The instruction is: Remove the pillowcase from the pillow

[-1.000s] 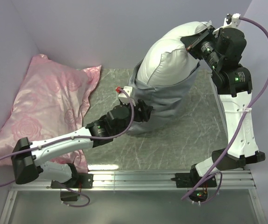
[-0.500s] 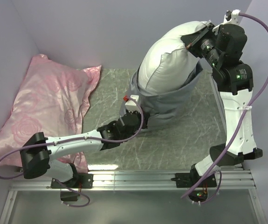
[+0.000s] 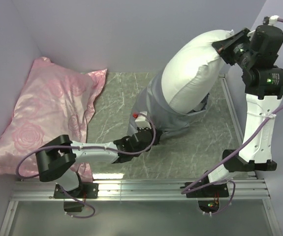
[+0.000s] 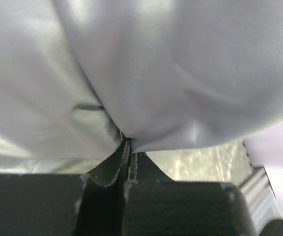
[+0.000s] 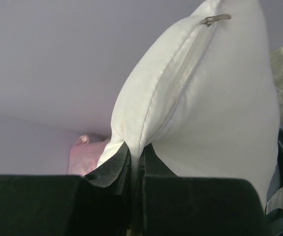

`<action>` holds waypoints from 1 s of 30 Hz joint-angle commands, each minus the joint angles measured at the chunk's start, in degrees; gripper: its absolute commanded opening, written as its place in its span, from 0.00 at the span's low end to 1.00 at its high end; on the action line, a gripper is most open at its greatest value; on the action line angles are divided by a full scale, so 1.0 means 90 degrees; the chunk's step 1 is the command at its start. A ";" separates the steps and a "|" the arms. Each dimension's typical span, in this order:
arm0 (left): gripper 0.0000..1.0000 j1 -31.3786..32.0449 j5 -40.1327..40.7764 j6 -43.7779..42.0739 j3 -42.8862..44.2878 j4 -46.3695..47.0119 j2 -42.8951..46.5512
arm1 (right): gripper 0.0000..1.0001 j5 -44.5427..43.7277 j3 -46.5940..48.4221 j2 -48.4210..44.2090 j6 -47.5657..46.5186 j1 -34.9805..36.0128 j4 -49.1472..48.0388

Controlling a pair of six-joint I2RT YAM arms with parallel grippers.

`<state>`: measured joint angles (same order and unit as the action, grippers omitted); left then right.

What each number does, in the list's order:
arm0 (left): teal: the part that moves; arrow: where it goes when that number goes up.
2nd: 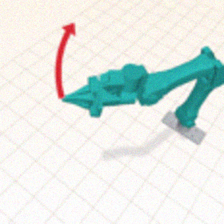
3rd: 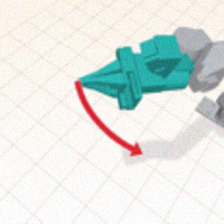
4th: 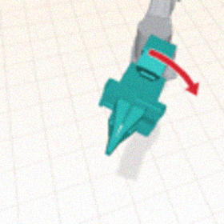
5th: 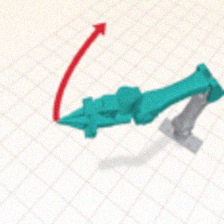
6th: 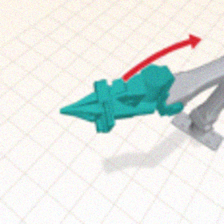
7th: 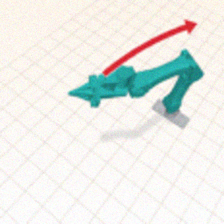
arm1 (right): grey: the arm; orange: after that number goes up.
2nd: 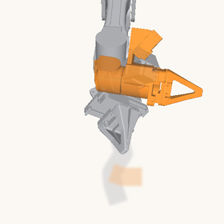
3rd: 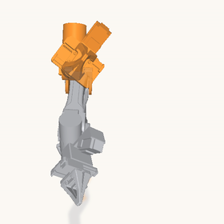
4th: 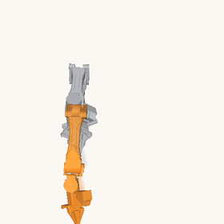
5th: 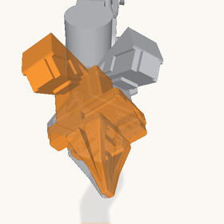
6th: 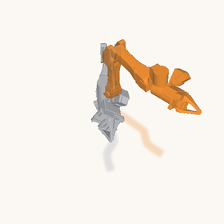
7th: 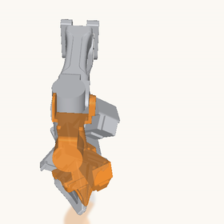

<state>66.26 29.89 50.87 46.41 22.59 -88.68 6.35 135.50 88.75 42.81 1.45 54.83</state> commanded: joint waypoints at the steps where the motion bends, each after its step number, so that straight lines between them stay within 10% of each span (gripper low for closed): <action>1: 0.00 0.0625 -0.0665 -0.0182 0.0057 -0.1075 -0.0400 | 0.00 -0.0120 0.0656 -0.0525 0.0390 -0.0473 -0.2244; 12: 0.01 0.0647 -0.1494 -0.0858 0.1551 -0.0830 0.0664 | 0.00 0.0826 0.0022 -0.0634 0.0605 -0.0435 -0.2967; 19: 0.02 -0.0077 -0.3446 0.0422 0.1229 0.0956 0.0070 | 0.00 0.0155 -0.0289 -0.0086 -0.0379 0.1399 -0.2733; 24: 0.52 -0.0067 -0.3080 0.0305 0.1065 0.0499 0.0535 | 0.00 0.0047 -0.1557 0.0149 -0.0956 0.2444 -0.2937; 30: 0.61 0.0186 -0.1371 0.0226 0.0721 -0.1954 0.2352 | 0.00 0.0222 -0.3648 0.0012 -0.0773 0.2778 -0.4128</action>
<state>66.22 8.71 53.21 51.70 15.88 -76.42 8.47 109.30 89.17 37.50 26.74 20.47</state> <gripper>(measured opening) 0.611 0.069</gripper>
